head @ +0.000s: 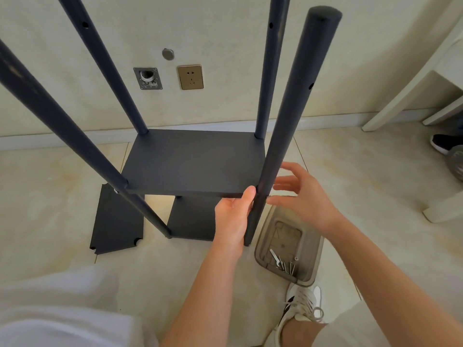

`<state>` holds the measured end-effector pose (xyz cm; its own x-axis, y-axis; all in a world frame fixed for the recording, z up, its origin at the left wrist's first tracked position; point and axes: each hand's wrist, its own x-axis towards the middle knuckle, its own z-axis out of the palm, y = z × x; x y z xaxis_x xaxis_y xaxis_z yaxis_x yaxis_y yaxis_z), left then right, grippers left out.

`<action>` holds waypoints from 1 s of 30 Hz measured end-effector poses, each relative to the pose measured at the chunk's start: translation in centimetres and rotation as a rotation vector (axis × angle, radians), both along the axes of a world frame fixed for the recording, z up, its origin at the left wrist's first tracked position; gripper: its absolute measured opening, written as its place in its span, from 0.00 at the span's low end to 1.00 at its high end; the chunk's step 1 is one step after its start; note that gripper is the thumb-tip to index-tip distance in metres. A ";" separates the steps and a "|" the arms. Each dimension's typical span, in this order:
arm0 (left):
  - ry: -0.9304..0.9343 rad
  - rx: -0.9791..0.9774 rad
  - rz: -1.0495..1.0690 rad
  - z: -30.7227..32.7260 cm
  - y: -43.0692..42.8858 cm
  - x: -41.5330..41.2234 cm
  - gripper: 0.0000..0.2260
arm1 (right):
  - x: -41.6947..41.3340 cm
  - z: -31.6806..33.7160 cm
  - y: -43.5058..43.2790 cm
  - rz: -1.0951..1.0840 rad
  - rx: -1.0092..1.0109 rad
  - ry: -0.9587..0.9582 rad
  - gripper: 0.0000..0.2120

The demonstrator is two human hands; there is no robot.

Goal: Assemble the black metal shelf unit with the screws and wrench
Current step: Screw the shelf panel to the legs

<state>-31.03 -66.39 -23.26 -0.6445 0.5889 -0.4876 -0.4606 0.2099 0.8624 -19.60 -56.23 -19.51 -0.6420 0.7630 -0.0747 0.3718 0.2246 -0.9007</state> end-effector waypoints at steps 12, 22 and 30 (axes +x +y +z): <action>1.410 -0.160 -0.221 3.3 -1.7 0.5 0.22 | -0.7 0.5 4.0 0.352 -0.444 0.066 0.26; 1.390 -0.089 -0.239 2.7 0.2 0.0 0.16 | -0.4 0.1 4.7 0.218 -0.639 0.092 0.15; 1.493 -0.084 -0.209 2.3 0.2 -0.4 0.15 | -3.4 0.7 2.0 0.141 -0.354 -0.092 0.19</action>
